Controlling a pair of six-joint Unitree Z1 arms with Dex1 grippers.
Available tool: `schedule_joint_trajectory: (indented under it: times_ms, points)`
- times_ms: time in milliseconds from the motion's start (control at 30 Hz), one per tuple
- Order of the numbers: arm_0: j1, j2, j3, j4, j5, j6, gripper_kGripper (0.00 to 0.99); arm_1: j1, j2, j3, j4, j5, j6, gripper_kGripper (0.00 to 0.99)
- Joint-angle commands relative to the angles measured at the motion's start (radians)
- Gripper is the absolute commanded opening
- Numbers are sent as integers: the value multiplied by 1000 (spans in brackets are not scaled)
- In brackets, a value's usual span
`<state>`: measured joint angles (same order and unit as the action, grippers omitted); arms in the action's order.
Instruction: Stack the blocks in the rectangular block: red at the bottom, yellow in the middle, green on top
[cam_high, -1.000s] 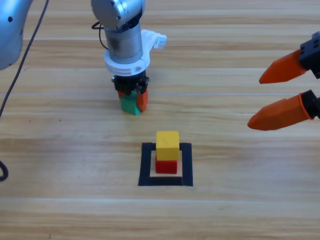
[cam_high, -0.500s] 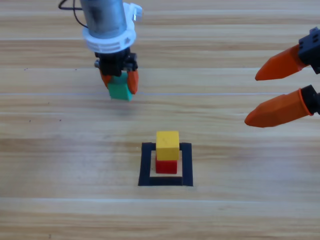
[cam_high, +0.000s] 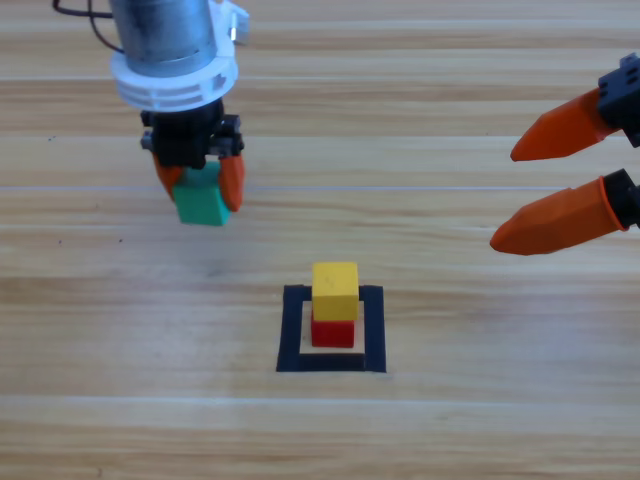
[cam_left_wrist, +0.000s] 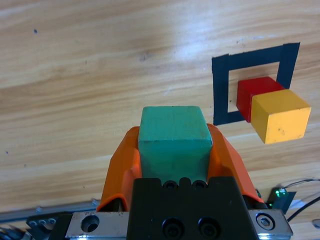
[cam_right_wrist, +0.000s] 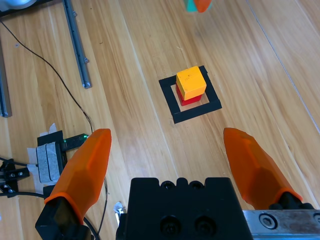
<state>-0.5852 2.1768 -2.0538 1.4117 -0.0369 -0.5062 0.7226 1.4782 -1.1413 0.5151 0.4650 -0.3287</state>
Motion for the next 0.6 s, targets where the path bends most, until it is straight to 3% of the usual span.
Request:
schedule_joint_trajectory:
  times_ms: [33, 600]
  points:
    - [-68, -61, 73, 7, -9, -78, 0, -23, 24, 3, 16, 18, 5, 990]
    - [-226, -17, 38, 7, -4, -313, 0, -23, 17, 14, 19, 18, 5, 990]
